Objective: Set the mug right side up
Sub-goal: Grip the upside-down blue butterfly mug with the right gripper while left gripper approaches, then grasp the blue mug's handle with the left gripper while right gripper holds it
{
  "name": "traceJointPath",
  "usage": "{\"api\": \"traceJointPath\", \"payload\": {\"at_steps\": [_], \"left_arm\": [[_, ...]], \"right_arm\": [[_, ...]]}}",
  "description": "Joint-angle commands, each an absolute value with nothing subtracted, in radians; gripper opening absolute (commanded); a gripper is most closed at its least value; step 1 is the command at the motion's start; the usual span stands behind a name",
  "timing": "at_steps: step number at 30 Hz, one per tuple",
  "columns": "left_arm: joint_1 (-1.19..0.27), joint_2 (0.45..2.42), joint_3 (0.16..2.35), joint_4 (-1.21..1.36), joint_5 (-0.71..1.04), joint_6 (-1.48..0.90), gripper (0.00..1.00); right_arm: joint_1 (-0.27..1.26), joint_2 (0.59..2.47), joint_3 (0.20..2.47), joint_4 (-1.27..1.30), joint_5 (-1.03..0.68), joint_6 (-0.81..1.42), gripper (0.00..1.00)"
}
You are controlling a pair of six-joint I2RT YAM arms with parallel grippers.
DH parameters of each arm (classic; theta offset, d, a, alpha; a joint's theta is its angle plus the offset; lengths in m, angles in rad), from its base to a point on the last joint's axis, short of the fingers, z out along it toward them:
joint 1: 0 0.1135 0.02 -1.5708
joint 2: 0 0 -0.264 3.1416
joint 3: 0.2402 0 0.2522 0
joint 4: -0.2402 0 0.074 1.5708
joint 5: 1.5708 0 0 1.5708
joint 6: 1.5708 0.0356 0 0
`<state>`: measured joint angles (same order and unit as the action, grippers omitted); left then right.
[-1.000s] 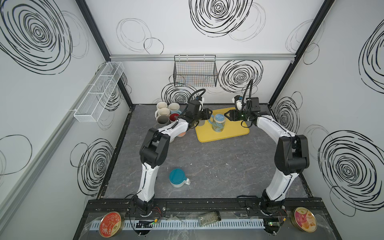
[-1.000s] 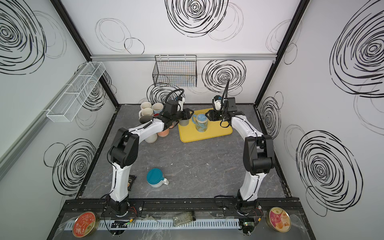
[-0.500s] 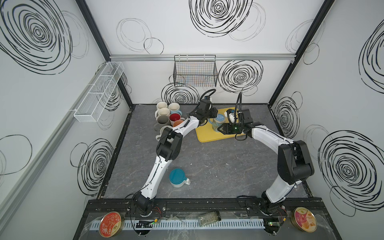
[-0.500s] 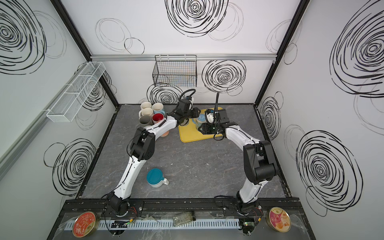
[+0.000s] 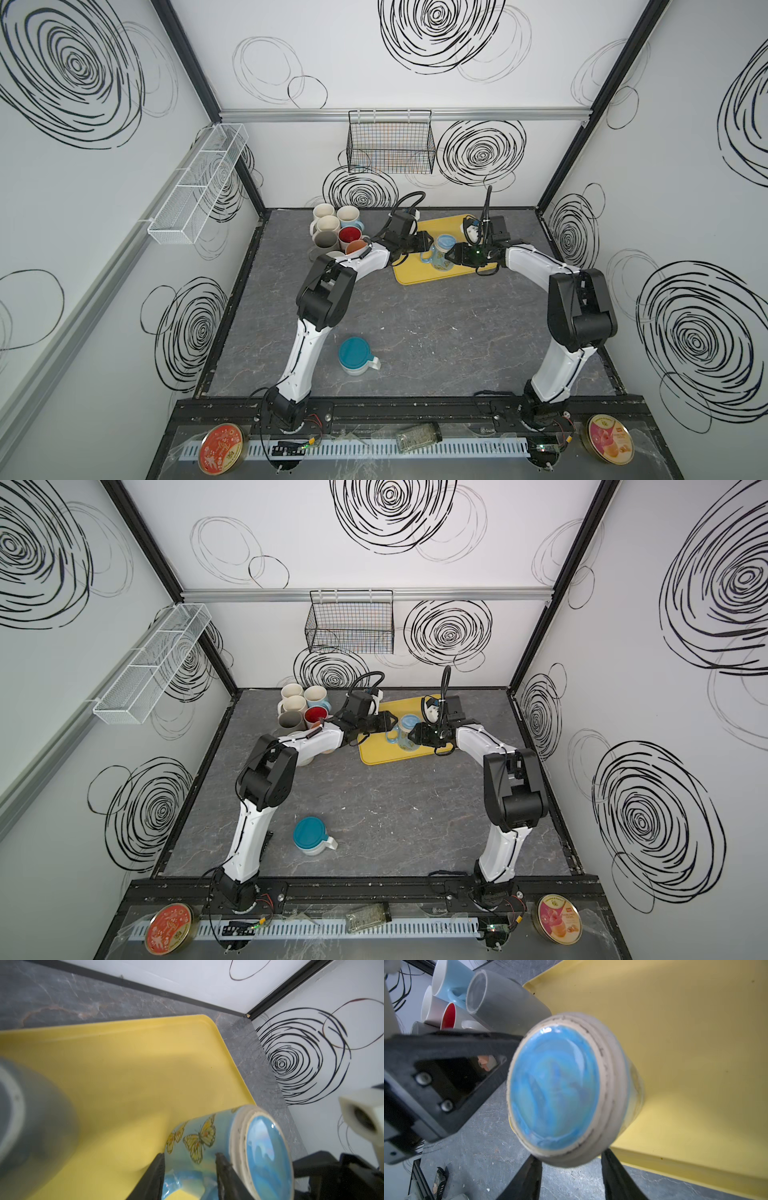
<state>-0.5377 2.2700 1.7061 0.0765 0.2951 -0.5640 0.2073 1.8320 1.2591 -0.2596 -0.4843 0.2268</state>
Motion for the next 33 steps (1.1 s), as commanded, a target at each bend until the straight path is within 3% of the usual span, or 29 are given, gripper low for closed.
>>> {"api": "traceJointPath", "payload": {"at_steps": [1,10,22,33], "left_arm": [[-0.558,2.188,1.658,0.105,0.319,-0.545,0.45],[-0.591,2.099,1.606,-0.015,0.230,-0.292,0.51],[-0.607,2.202,1.756,-0.201,0.172,-0.084,0.53],[-0.636,2.275,1.842,-0.206,0.206,0.006,0.52]], "right_arm": [[0.200,1.848,1.308,-0.280,-0.479,0.220,0.50],[0.175,1.839,1.288,-0.276,-0.487,0.216,0.49],[0.166,1.822,1.271,-0.276,-0.494,0.211,0.50],[0.160,1.827,1.269,-0.281,-0.522,0.211,0.49]]}}
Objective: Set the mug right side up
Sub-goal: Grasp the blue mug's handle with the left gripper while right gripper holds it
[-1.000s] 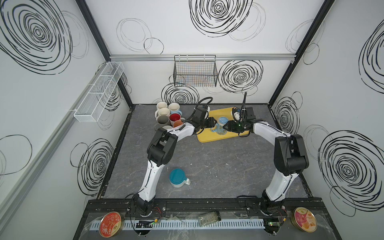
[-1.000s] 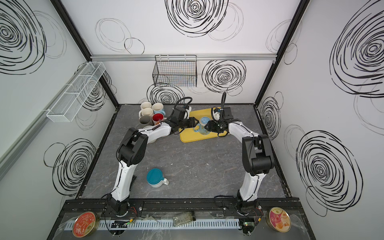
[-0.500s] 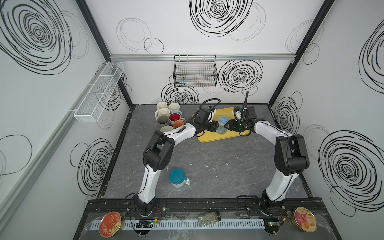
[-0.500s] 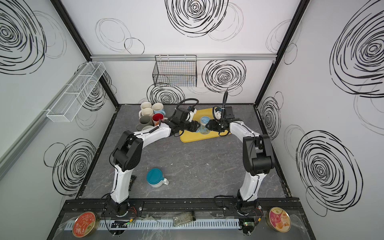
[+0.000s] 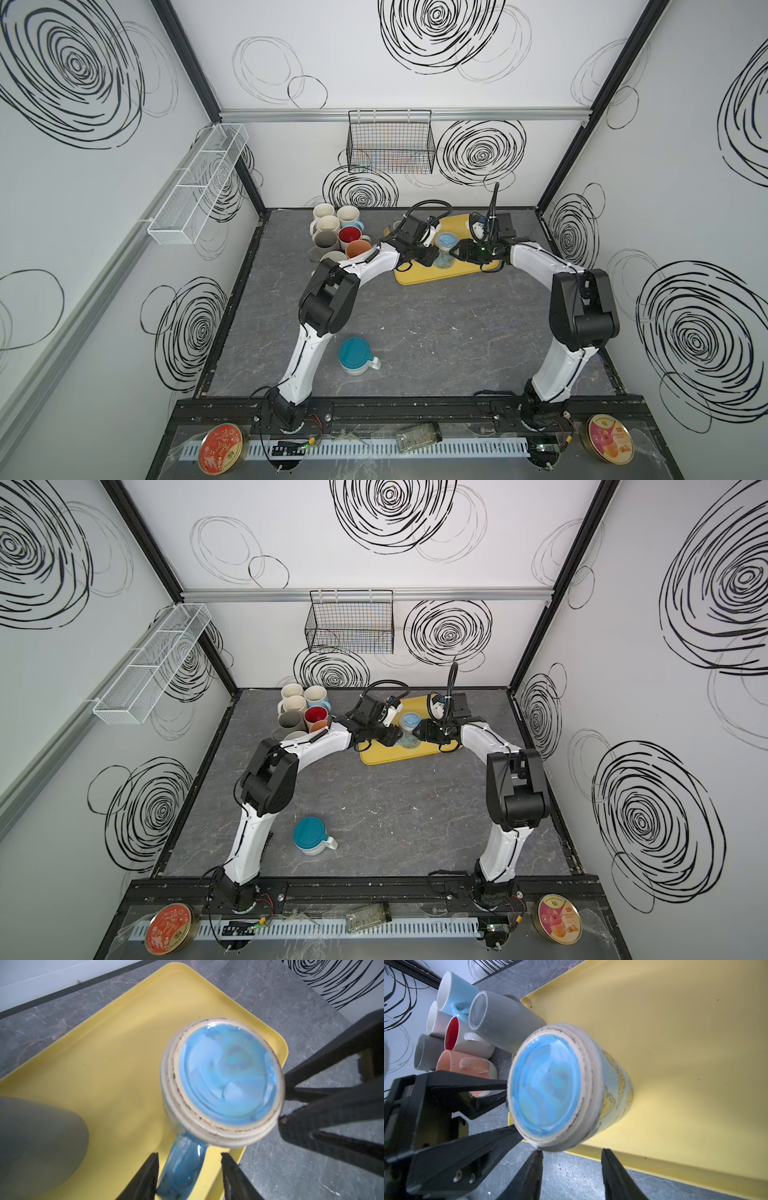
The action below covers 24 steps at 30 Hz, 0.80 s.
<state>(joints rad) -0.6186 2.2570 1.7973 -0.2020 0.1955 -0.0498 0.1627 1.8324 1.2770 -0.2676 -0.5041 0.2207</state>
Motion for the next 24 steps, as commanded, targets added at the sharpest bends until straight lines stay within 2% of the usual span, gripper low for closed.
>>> {"api": "traceJointPath", "payload": {"at_steps": [1,5,10,14,18,24], "left_arm": [[-0.638,2.278,1.847,-0.207,0.203,0.012,0.51],[-0.646,2.300,1.884,-0.239,0.185,0.028,0.46],[-0.658,2.307,1.902,-0.270,0.135,0.031,0.24],[-0.683,2.302,1.924,-0.325,-0.020,0.058,0.07],[-0.692,2.284,1.920,-0.339,-0.077,0.060,0.01],[-0.690,2.193,1.825,-0.245,-0.065,0.011,0.00]], "right_arm": [[0.159,1.826,1.269,-0.281,-0.522,0.211,0.49],[0.160,1.819,1.262,-0.280,-0.521,0.211,0.49],[0.158,1.800,1.258,-0.291,-0.511,0.211,0.49],[0.157,1.759,1.232,-0.271,-0.494,0.213,0.49],[0.157,1.711,1.199,-0.231,-0.485,0.232,0.49],[0.156,1.635,1.155,-0.173,-0.470,0.265,0.49]]}}
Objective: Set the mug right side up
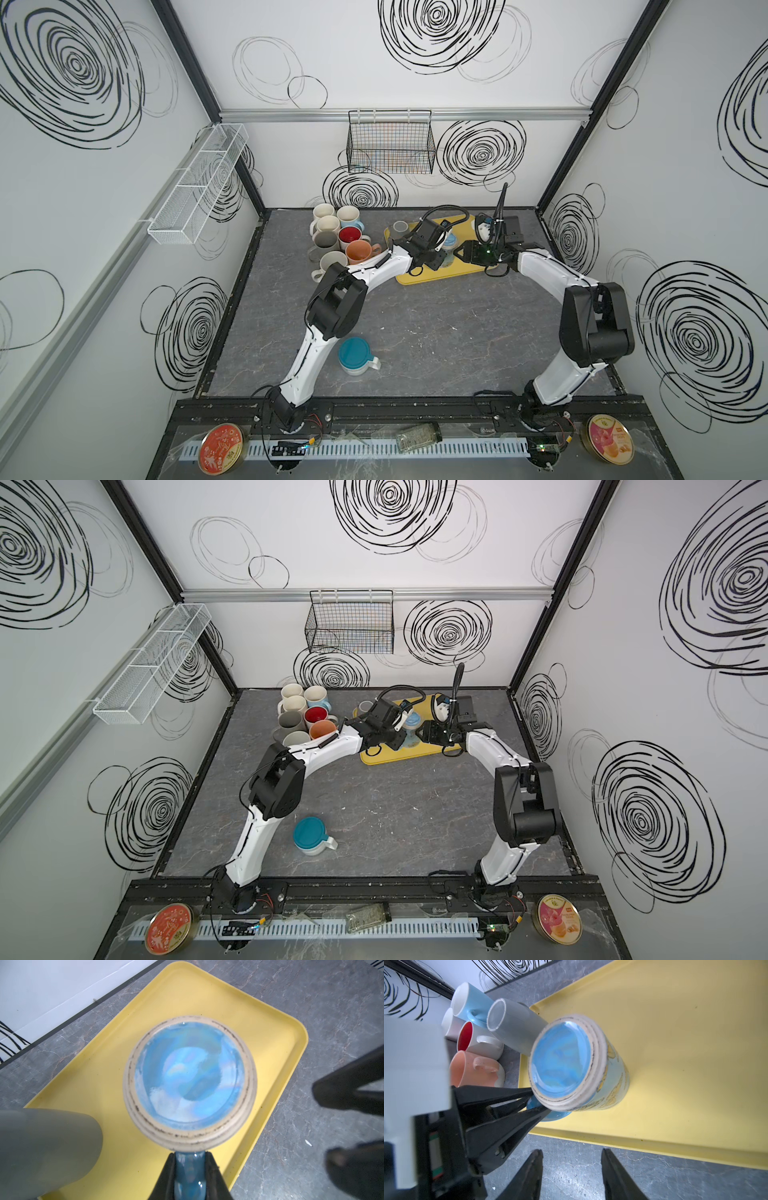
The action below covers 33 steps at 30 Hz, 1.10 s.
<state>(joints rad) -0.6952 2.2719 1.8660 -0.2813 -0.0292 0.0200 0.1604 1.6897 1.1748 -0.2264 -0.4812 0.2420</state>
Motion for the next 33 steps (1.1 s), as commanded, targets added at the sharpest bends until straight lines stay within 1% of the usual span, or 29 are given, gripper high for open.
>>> {"api": "traceJointPath", "payload": {"at_steps": [1,13,16,20,22,26,30,33], "left_arm": [[-0.688,2.178,1.809,-0.226,-0.055,-0.004,0.00],[-0.622,1.986,1.568,0.094,0.085,-0.291,0.00],[-0.611,1.957,1.525,0.132,0.098,-0.335,0.00],[-0.594,1.908,1.441,0.245,0.132,-0.418,0.00],[-0.594,1.902,1.438,0.243,0.127,-0.412,0.00],[-0.597,1.930,1.451,0.175,0.103,-0.372,0.00],[-0.616,1.953,1.428,0.107,0.067,-0.329,0.00],[-0.631,1.959,1.399,0.083,0.060,-0.295,0.00]], "right_arm": [[0.156,1.621,1.149,-0.165,-0.474,0.272,0.49],[0.156,1.442,1.027,0.010,-0.482,0.403,0.49],[0.156,1.418,0.996,0.056,-0.483,0.467,0.49],[0.156,1.402,0.947,0.138,-0.509,0.573,0.49],[0.158,1.410,0.928,0.182,-0.531,0.617,0.49],[0.167,1.450,0.925,0.172,-0.543,0.640,0.49],[0.189,1.490,0.907,0.137,-0.529,0.640,0.48],[0.209,1.542,0.909,0.111,-0.553,0.591,0.47]]}}
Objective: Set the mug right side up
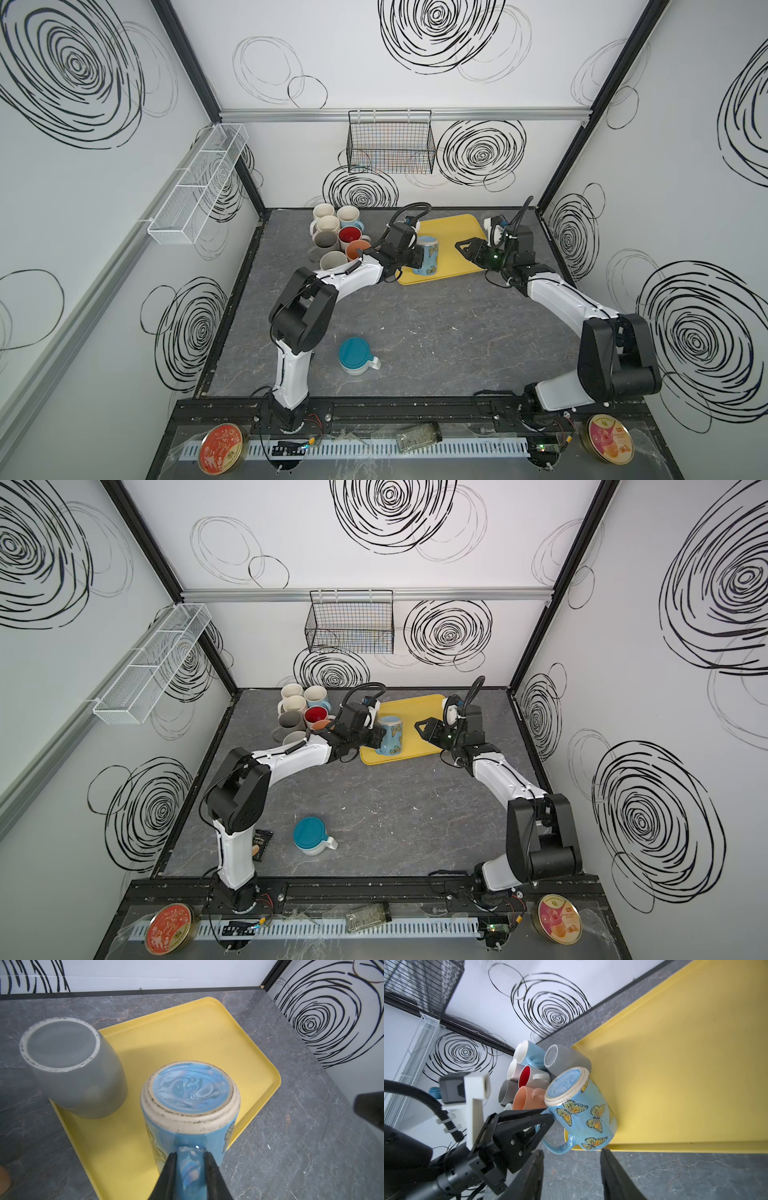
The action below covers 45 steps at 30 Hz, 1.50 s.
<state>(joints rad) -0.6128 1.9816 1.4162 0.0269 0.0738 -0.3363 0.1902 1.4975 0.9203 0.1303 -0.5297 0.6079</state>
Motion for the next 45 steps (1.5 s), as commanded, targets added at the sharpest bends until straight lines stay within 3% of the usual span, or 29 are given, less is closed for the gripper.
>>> {"api": "traceJointPath", "payload": {"at_steps": [1,9,13,29,34,45], "left_arm": [[-0.639,1.959,1.392,0.070,0.042,-0.278,0.00],[-0.671,2.000,1.402,0.049,-0.014,-0.251,0.00],[-0.670,2.031,1.446,-0.011,-0.002,-0.246,0.11],[-0.661,2.048,1.464,-0.092,-0.033,-0.278,0.32],[-0.663,2.051,1.481,-0.132,-0.061,-0.277,0.46],[-0.675,2.105,1.562,-0.236,-0.101,-0.257,0.52]], "right_arm": [[0.213,1.562,0.921,0.080,-0.543,0.571,0.48],[0.225,1.663,0.907,0.151,-0.555,0.590,0.47],[0.229,1.703,0.930,0.128,-0.568,0.572,0.47],[0.226,1.772,0.955,0.131,-0.618,0.538,0.47],[0.227,1.785,0.959,0.137,-0.633,0.534,0.47],[0.226,1.784,0.953,0.126,-0.652,0.514,0.47]]}}
